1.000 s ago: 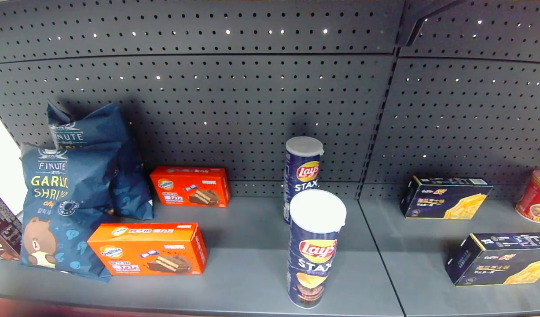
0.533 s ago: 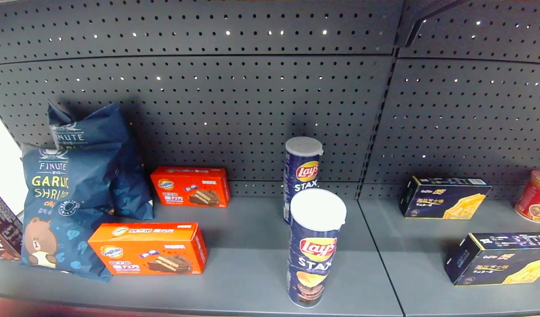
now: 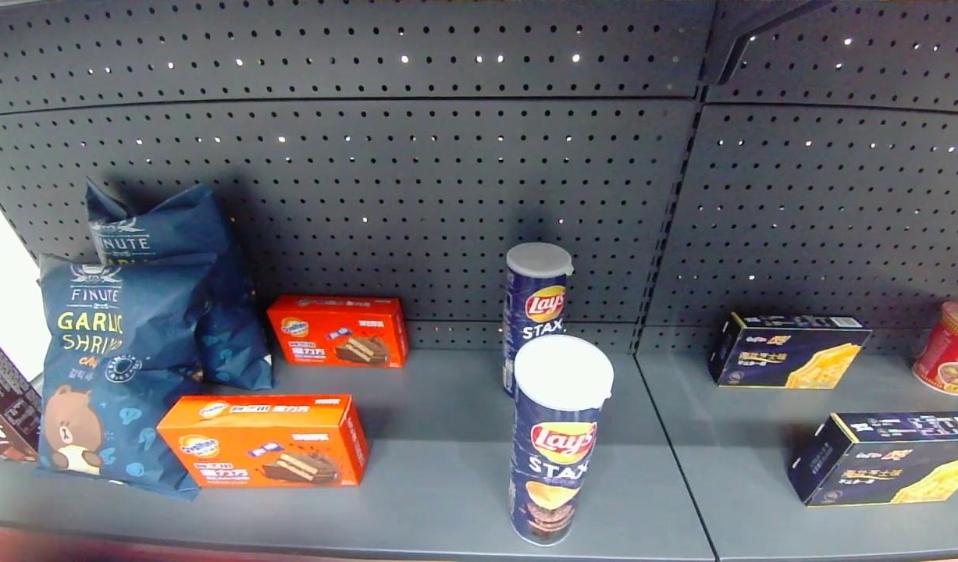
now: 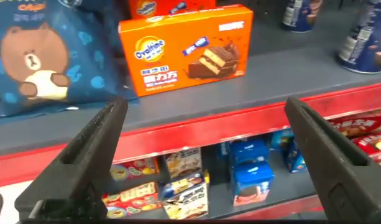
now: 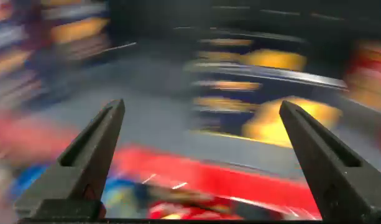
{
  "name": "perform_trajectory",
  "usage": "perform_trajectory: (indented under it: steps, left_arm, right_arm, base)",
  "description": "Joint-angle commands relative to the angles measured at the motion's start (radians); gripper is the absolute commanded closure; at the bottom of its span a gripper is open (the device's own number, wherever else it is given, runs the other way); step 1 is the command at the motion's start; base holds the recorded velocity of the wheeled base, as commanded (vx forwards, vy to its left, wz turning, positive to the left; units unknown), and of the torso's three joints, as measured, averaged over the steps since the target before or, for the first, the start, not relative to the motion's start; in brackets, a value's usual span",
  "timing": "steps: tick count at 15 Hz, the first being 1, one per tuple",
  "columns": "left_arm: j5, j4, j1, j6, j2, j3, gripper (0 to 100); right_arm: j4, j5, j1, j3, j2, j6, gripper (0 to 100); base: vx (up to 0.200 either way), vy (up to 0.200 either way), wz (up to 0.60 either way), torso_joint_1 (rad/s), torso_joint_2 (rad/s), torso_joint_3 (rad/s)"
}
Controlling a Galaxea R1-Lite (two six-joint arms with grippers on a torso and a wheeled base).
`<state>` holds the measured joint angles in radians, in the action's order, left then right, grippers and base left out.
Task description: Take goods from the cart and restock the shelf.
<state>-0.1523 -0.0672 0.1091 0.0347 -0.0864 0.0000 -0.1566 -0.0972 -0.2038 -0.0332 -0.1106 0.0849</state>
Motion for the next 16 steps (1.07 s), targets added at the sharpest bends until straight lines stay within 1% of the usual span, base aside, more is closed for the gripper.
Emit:
perform_trajectory:
  steps: [1, 2, 3, 4, 5, 6, 7, 8, 9, 10, 11, 12, 13, 14, 15, 16]
  left_arm:
    - [-0.03, 0.0, 0.0, -0.001, -0.006, 0.0, 0]
    - [-0.116, 0.001, 0.0, 0.004, -0.006, 0.0, 0]
    - [-0.158, 0.001, 0.0, 0.004, -0.006, 0.0, 0]
    - [-0.191, 0.001, 0.0, 0.005, -0.006, 0.0, 0]
    - [-0.222, 0.001, 0.0, 0.005, -0.006, 0.0, 0]
    - [-0.233, 0.001, 0.0, 0.002, -0.006, 0.0, 0]
    - [-0.239, 0.003, 0.0, -0.004, -0.006, 0.0, 0]
    - [-0.24, 0.003, 0.0, -0.033, -0.006, 0.0, 0]
    - [-0.243, 0.003, 0.0, -0.033, -0.006, 0.0, 0]
    - [-0.239, 0.004, -0.003, -0.007, -0.033, -0.002, 0]
    - [-0.222, 0.004, -0.013, 0.01, -0.049, 0.0, 0]
    - [-0.182, 0.004, -0.042, 0.008, -0.052, 0.0, 0]
    - [-0.177, 0.004, -0.046, -0.007, -0.05, 0.0, 0]
    - [-0.164, 0.004, -0.049, -0.038, -0.049, 0.0, 0]
    - [-0.148, 0.004, -0.051, -0.047, -0.05, 0.0, 0]
    - [-0.148, 0.003, -0.046, -0.044, -0.023, 0.0, 0]
  right_arm:
    - [0.038, -0.102, -0.002, 0.033, 0.017, 0.032, 0]
    - [0.091, -0.102, -0.002, 0.033, 0.017, 0.027, 0]
    - [0.084, -0.101, -0.002, 0.033, 0.017, 0.024, 0]
    - [0.091, -0.095, -0.002, 0.032, 0.016, 0.016, 0]
    - [0.088, -0.058, 0.0, 0.033, 0.016, 0.015, 0]
    - [0.084, -0.01, 0.0, 0.033, 0.016, 0.015, 0]
    - [0.084, 0.036, 0.0, 0.033, 0.017, 0.016, 0]
    - [0.084, 0.053, 0.0, 0.033, 0.017, 0.015, 0]
    - [0.084, 0.053, -0.002, 0.033, 0.017, 0.015, 0]
    - [0.086, 0.056, 0.0, 0.033, 0.016, 0.015, 0]
    - [0.088, 0.06, 0.0, 0.033, 0.016, 0.016, 0]
    - [0.088, 0.062, 0.0, 0.033, 0.016, 0.016, 0]
    - [0.088, 0.063, 0.0, 0.033, 0.016, 0.016, 0]
    - [0.088, 0.063, 0.0, 0.033, 0.016, 0.016, 0]
    - [0.091, 0.063, 0.0, 0.033, 0.016, 0.016, 0]
    - [0.089, 0.057, 0.001, 0.033, 0.016, 0.019, 0]
  base:
    - [0.0, 0.0, 0.0, 0.0, 0.0, 0.0]
    - [0.0, 0.0, 0.0, 0.0, 0.0, 0.0]
    - [0.0, 0.0, 0.0, 0.0, 0.0, 0.0]
    - [0.0, 0.0, 0.0, 0.0, 0.0, 0.0]
    - [0.0, 0.0, 0.0, 0.0, 0.0, 0.0]
    - [0.0, 0.0, 0.0, 0.0, 0.0, 0.0]
    - [0.0, 0.0, 0.0, 0.0, 0.0, 0.0]
    - [0.0, 0.0, 0.0, 0.0, 0.0, 0.0]
    - [0.0, 0.0, 0.0, 0.0, 0.0, 0.0]
    - [0.0, 0.0, 0.0, 0.0, 0.0, 0.0]
    - [0.0, 0.0, 0.0, 0.0, 0.0, 0.0]
    - [0.0, 0.0, 0.0, 0.0, 0.0, 0.0]
    - [0.0, 0.0, 0.0, 0.0, 0.0, 0.0]
    - [0.0, 0.0, 0.0, 0.0, 0.0, 0.0]
    - [0.0, 0.0, 0.0, 0.0, 0.0, 0.0]
    - [0.0, 0.0, 0.0, 0.0, 0.0, 0.0]
